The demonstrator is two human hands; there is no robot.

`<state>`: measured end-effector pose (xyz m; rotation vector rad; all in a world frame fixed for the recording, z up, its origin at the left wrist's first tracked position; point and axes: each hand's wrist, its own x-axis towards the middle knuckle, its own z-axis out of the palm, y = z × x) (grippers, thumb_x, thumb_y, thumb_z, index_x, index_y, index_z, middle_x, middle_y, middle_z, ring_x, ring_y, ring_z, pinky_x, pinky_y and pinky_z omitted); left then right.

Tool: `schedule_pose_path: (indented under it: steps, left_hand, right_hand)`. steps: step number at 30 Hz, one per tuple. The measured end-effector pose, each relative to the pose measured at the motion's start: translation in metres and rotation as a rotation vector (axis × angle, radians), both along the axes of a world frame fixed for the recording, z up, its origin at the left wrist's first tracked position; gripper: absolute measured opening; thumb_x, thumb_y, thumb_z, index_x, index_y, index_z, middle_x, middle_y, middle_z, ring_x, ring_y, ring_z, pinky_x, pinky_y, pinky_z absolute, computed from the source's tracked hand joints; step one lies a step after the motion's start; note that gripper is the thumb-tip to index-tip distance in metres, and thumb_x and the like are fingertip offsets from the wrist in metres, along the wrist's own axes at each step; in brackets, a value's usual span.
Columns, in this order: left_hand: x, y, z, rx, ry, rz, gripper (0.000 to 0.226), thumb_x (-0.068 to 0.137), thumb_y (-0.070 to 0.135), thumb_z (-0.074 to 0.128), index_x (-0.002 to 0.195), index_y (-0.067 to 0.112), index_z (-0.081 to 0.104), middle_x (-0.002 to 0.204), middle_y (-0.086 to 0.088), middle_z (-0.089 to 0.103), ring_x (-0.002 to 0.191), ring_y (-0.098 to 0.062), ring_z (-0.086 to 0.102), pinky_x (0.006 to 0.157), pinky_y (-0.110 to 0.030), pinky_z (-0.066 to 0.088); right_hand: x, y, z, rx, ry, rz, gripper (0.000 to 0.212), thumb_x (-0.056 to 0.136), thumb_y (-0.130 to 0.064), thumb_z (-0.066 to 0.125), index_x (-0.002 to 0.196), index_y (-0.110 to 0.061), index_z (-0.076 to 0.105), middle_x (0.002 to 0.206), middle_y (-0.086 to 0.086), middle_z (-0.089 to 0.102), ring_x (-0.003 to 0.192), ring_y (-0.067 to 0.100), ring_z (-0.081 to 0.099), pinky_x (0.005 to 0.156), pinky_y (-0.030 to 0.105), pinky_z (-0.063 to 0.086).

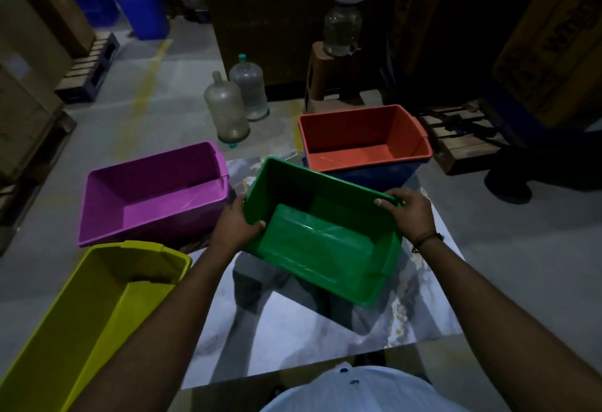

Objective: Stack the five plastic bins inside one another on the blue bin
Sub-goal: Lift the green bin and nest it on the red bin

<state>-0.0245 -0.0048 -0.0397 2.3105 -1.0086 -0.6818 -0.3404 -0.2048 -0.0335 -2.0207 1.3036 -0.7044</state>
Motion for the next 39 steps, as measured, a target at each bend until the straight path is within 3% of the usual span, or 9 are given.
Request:
schedule_pose_path:
  steps: [4, 7, 11, 16, 20, 26, 29, 32, 39]
  left_hand:
    - [-0.024, 0.019, -0.003, 0.054, -0.299, -0.493, 0.113, 0.06, 0.089, 0.066, 0.155, 0.055, 0.015, 0.17, 0.002, -0.004, 0.155, -0.034, -0.001, 0.122, -0.065, 0.007]
    - [-0.037, 0.028, -0.005, 0.004, -0.418, -0.775, 0.088, 0.058, 0.095, 0.058, 0.139, 0.061, 0.046, 0.168, 0.015, 0.01, 0.155, -0.02, -0.007, 0.122, -0.059, -0.013]
    - [-0.033, 0.033, -0.013, -0.206, -0.423, -0.727, 0.025, 0.07, 0.054, 0.081, 0.093, 0.046, 0.076, 0.137, 0.023, 0.056, 0.148, -0.023, 0.031, 0.116, -0.065, 0.02]
    - [-0.019, 0.051, -0.006, -0.394, -0.426, -0.415, 0.079, 0.062, 0.055, 0.086, 0.135, 0.038, 0.061, 0.158, 0.001, 0.038, 0.147, -0.032, 0.03, 0.117, -0.058, 0.027]
    - [-0.009, 0.067, 0.007, -0.372, -0.106, -0.091, 0.117, 0.065, 0.063, 0.084, 0.16, 0.033, 0.022, 0.167, -0.001, 0.02, 0.15, -0.022, 0.024, 0.116, -0.041, 0.026]
    - [-0.018, 0.063, 0.032, -0.494, 0.321, 0.047, 0.08, 0.088, 0.054, 0.064, 0.156, 0.022, 0.036, 0.155, -0.005, 0.047, 0.141, -0.022, 0.047, 0.111, -0.044, 0.046]
    - [-0.021, 0.062, 0.053, -0.566, 0.485, 0.115, 0.085, 0.068, 0.085, 0.064, 0.125, 0.022, 0.061, 0.11, 0.013, 0.074, 0.103, -0.008, 0.069, 0.083, -0.027, 0.059]
    - [-0.026, 0.062, 0.076, -0.597, 0.572, 0.1, 0.077, 0.055, 0.088, 0.068, 0.101, 0.026, 0.062, 0.078, 0.02, 0.073, 0.073, 0.003, 0.069, 0.065, -0.018, 0.055]
    - [-0.02, 0.072, 0.098, -0.558, 0.677, 0.192, 0.033, 0.095, 0.04, 0.044, 0.101, 0.024, 0.073, 0.086, 0.002, 0.07, 0.08, -0.017, 0.065, 0.068, -0.029, 0.051]
  right_hand:
    - [-0.002, -0.006, -0.007, 0.206, -0.007, 0.021, 0.019, 0.083, -0.022, 0.08, 0.091, -0.005, 0.078, 0.084, 0.011, 0.074, 0.079, 0.03, 0.071, 0.075, 0.043, 0.059]
    - [-0.004, -0.006, -0.01, 0.336, 0.008, 0.027, 0.016, 0.085, -0.025, 0.078, 0.088, -0.009, 0.078, 0.082, 0.018, 0.075, 0.074, 0.039, 0.071, 0.061, 0.043, 0.061]
    - [-0.003, -0.003, -0.008, 0.429, 0.095, 0.084, 0.006, 0.087, -0.02, 0.075, 0.092, -0.018, 0.076, 0.078, 0.019, 0.073, 0.046, 0.023, 0.057, 0.044, 0.03, 0.048]
    - [0.001, -0.001, 0.009, 0.603, -0.002, 0.269, 0.034, 0.089, -0.006, 0.063, 0.117, -0.023, 0.072, 0.078, 0.026, 0.065, 0.054, 0.027, 0.049, 0.044, 0.03, 0.04]
    - [0.012, 0.005, 0.023, 0.916, -0.368, 0.311, 0.02, 0.092, -0.008, 0.059, 0.108, -0.008, 0.071, 0.107, 0.016, 0.072, 0.1, 0.035, 0.064, 0.084, 0.043, 0.055]
    - [0.042, 0.023, 0.049, 1.03, -0.54, 0.375, 0.049, 0.092, -0.038, 0.067, 0.122, 0.0, 0.066, 0.114, 0.024, 0.06, 0.108, 0.044, 0.055, 0.103, 0.056, 0.042]
    - [0.054, 0.032, 0.066, 1.04, -0.44, 0.417, 0.059, 0.084, -0.056, 0.072, 0.091, 0.002, 0.065, 0.087, 0.022, 0.053, 0.081, 0.044, 0.046, 0.085, 0.054, 0.037]
    - [0.061, 0.033, 0.074, 1.015, -0.489, 0.344, 0.056, 0.088, -0.051, 0.068, 0.124, -0.009, 0.058, 0.11, 0.023, 0.053, 0.097, 0.042, 0.051, 0.085, 0.049, 0.043]
    - [0.062, 0.037, 0.08, 1.003, -0.41, 0.371, 0.031, 0.079, -0.04, 0.078, 0.093, -0.014, 0.07, 0.085, 0.01, 0.061, 0.074, 0.024, 0.058, 0.077, 0.036, 0.049]
